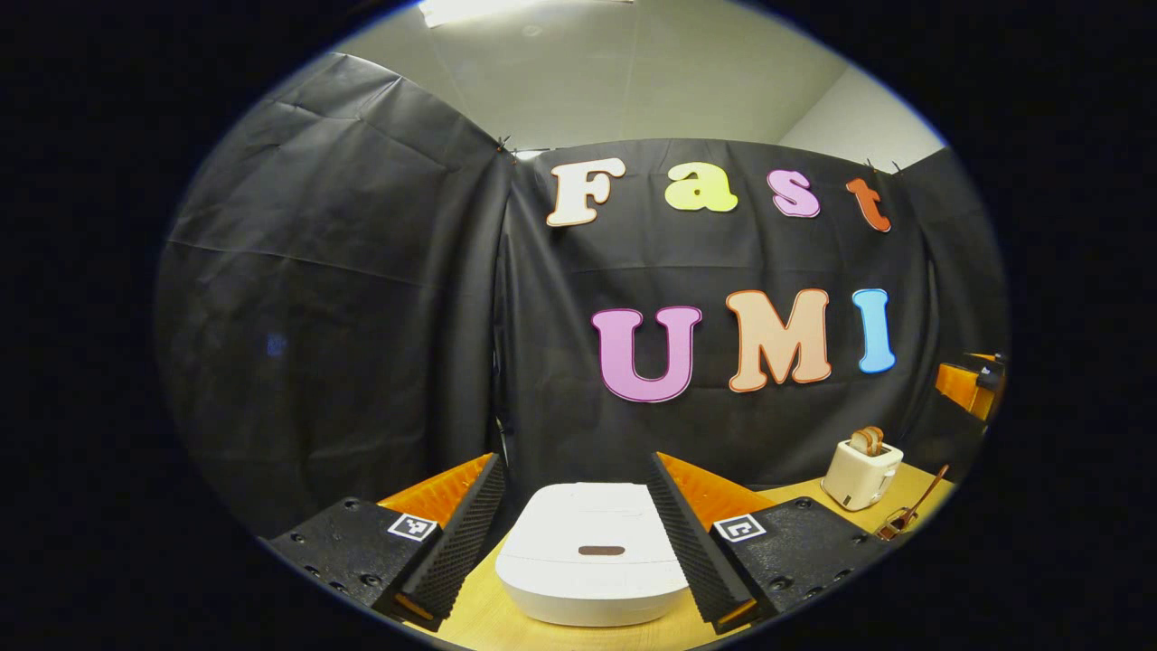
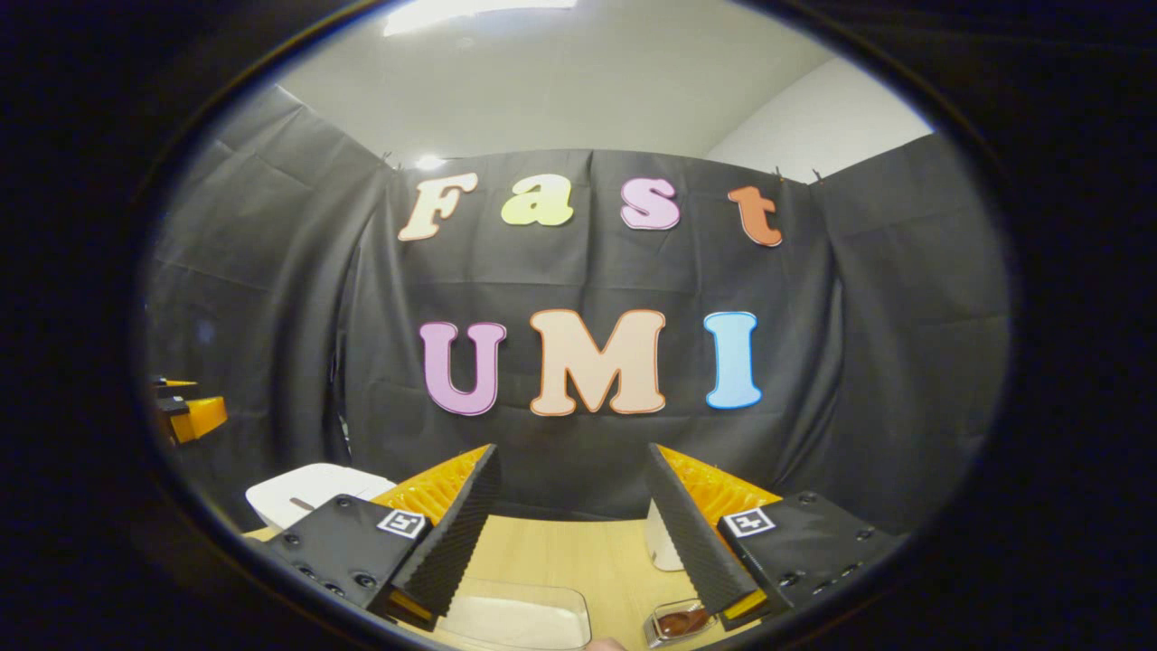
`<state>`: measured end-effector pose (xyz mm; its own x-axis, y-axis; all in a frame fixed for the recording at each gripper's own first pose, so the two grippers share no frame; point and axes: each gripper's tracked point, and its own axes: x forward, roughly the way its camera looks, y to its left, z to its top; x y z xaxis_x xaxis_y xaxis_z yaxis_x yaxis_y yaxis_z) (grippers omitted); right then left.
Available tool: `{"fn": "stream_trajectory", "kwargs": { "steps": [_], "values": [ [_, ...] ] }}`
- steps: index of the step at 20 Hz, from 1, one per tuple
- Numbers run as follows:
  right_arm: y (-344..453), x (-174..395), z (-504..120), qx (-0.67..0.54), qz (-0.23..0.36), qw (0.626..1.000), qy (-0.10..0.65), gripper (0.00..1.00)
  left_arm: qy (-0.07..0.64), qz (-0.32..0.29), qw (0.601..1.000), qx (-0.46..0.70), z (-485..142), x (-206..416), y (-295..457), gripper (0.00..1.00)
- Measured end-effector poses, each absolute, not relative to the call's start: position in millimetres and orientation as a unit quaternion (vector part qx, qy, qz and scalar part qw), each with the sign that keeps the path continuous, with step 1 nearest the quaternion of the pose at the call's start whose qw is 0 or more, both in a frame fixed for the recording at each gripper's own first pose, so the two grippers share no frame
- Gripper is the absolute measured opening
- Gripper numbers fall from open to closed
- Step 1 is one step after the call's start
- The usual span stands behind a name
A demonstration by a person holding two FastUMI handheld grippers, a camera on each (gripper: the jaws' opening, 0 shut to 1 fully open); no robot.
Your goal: Close the left gripper, press the button to open the rice cooker; take a wooden spoon from the chopstick holder with the right hand, scoop a spoonful of rice and pour it into the rice cooker, then put the wooden spoon back into the chopstick holder.
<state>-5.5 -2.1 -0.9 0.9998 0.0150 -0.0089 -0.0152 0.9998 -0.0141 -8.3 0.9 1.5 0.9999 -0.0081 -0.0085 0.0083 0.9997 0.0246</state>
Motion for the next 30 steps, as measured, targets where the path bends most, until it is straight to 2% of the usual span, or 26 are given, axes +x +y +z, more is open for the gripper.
{"fn": "stream_trajectory", "kwargs": {
  "steps": [1, 3, 6, 7, 8, 9, 11, 12, 15, 16, 22, 30],
  "values": [
    [-3.0, -7.1, 0.0, -0.007, 0.008, 1.0, 0.002, 1.0, 0.003, -0.002, 1.0, 0.011, 1.5, -8.2, 0.9, 0.94],
    [-4.7, -9.4, 3.3, -0.007, 0.006, 1.0, -0.003, 1.0, 0.004, -0.009, 1.0, 0.008, 1.7, -10.4, -3.9, 0.91],
    [-6.5, -10.2, 4.7, -0.004, 0.005, 1.0, -0.005, 1.0, 0.005, -0.017, 1.0, 0.017, 0.1, -11.9, -8.2, 0.63],
    [-6.2, -9.9, 3.4, -0.004, 0.005, 1.0, -0.004, 1.0, 0.004, -0.02, 1.0, 0.02, 1.8, -13.0, -9.4, 0.6],
    [-6.3, -10.5, 3.5, -0.003, 0.005, 1.0, -0.004, 1.0, 0.002, -0.023, 0.999, 0.021, 3.1, -12.8, -11.0, 0.51],
    [-7.3, -10.4, 3.0, -0.004, 0.004, 1.0, -0.003, 1.0, 0.003, -0.026, 0.999, 0.024, 3.5, -11.8, -12.5, 0.48],
    [-8.2, -11.0, 3.8, -0.003, 0.004, 1.0, -0.005, 1.0, 0.006, -0.027, 0.999, 0.025, 1.0, -9.6, -12.3, 0.34],
    [-8.8, -10.5, 4.7, -0.003, 0.004, 1.0, -0.006, 1.0, 0.007, -0.028, 0.999, 0.023, 0.8, -10.1, -12.9, 0.2],
    [-11.2, -10.3, 2.7, -0.003, 0.002, 1.0, -0.005, 1.0, 0.009, -0.02, 1.0, 0.019, -1.6, -8.7, -9.8, 0.07],
    [-12.1, -9.7, 2.4, -0.003, 0.001, 1.0, -0.004, 1.0, 0.01, -0.024, 0.999, 0.018, -1.7, -5.6, -10.4, 0.0],
    [-16.6, -7.8, 0.6, -0.005, -0.008, 1.0, -0.003, 1.0, 0.041, -0.078, 0.996, 0.004, -22.7, 4.2, -32.0, 0.0],
    [-30.7, -9.2, -4.3, -0.019, -0.034, 0.999, 0.004, 1.0, 0.112, -0.094, 0.989, -0.031, -77.2, 34.0, -31.0, 0.0]
  ]
}}
